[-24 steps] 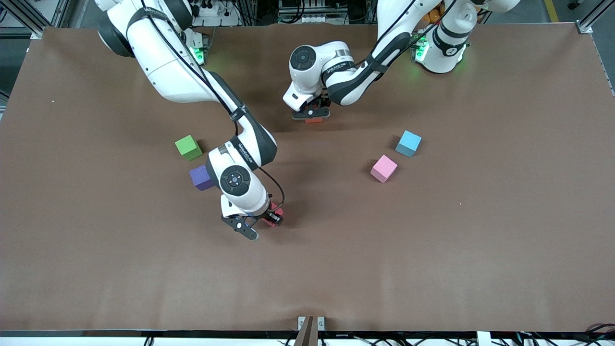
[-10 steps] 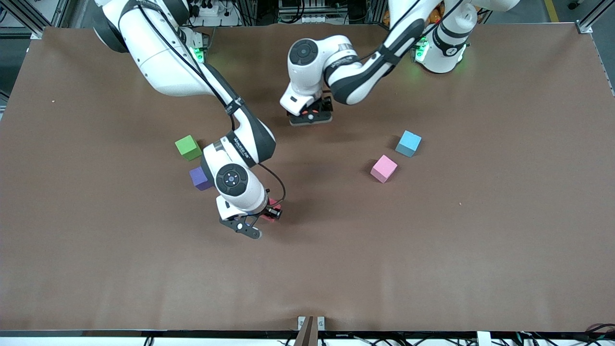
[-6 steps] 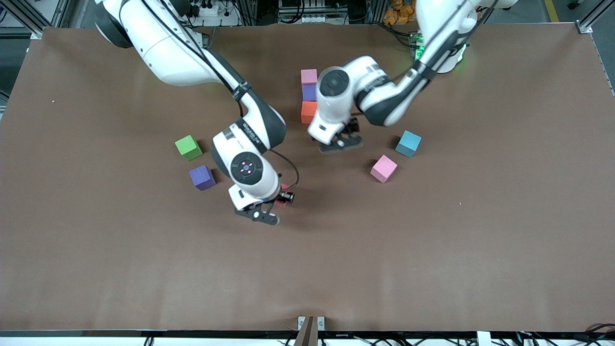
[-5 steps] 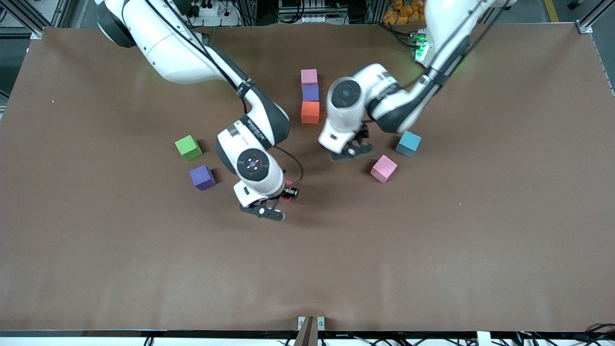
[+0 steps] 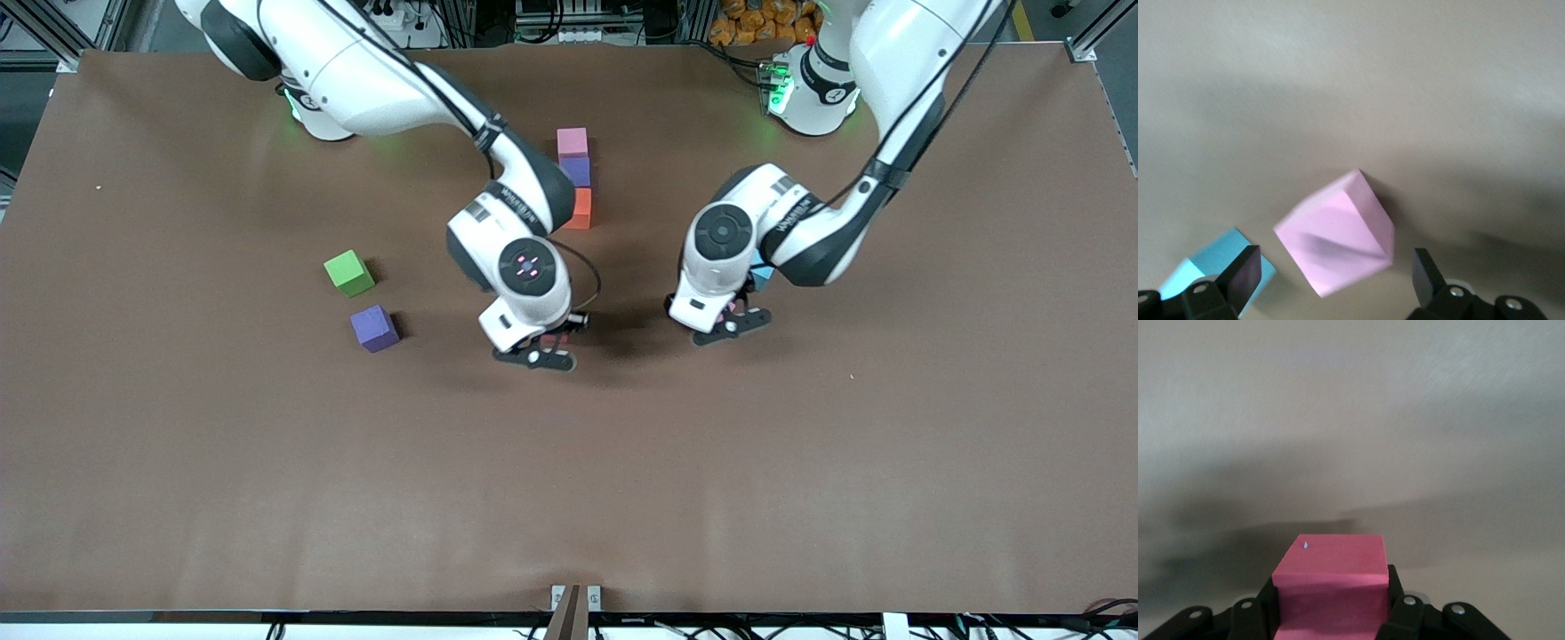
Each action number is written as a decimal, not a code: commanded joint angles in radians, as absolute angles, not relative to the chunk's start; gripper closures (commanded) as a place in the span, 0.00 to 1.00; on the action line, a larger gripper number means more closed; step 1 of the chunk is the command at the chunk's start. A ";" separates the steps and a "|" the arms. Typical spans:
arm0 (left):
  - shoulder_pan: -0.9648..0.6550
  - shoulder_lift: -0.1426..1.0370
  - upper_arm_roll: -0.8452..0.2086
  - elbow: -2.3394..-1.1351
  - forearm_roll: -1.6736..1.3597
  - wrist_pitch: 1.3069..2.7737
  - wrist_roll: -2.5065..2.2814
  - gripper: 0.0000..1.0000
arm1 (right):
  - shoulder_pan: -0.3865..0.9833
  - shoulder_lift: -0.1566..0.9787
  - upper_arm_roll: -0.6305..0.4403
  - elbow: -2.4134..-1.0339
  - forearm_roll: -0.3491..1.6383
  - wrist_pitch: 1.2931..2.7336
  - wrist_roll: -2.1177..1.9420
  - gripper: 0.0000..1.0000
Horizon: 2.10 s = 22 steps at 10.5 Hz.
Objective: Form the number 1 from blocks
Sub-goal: 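Grasp the second pink cube with the left gripper, then place the red cube below the orange cube with the right gripper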
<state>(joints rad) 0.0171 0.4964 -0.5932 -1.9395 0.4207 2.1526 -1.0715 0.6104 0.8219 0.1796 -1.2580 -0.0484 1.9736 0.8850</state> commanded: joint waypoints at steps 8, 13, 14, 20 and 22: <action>0.055 0.514 -0.621 -1.963 0.436 2.221 -0.481 0.00 | 0.669 0.614 0.192 -1.703 -0.097 2.282 0.856 1.00; 0.072 0.503 -0.669 -2.036 0.437 2.255 -0.336 0.00 | 0.686 0.614 0.212 -1.772 -0.095 2.370 0.897 1.00; 0.101 0.502 -0.670 -2.036 0.437 2.255 -0.281 0.00 | 0.701 0.614 0.210 -1.772 -0.094 2.368 0.911 1.00; 0.101 0.512 -0.669 -2.020 0.453 2.273 -0.264 0.00 | 0.703 0.611 0.219 -1.786 -0.094 2.344 0.969 1.00; 0.101 0.520 -0.667 -2.023 0.456 2.273 -0.255 0.00 | 0.703 0.609 0.227 -1.786 -0.094 2.329 0.979 1.00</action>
<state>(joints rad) 0.0973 0.5200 -0.6643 -2.0128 0.4275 2.2592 -0.2628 0.7024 0.6470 0.2171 -1.7418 -0.0870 2.3397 0.9459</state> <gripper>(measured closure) 0.000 0.388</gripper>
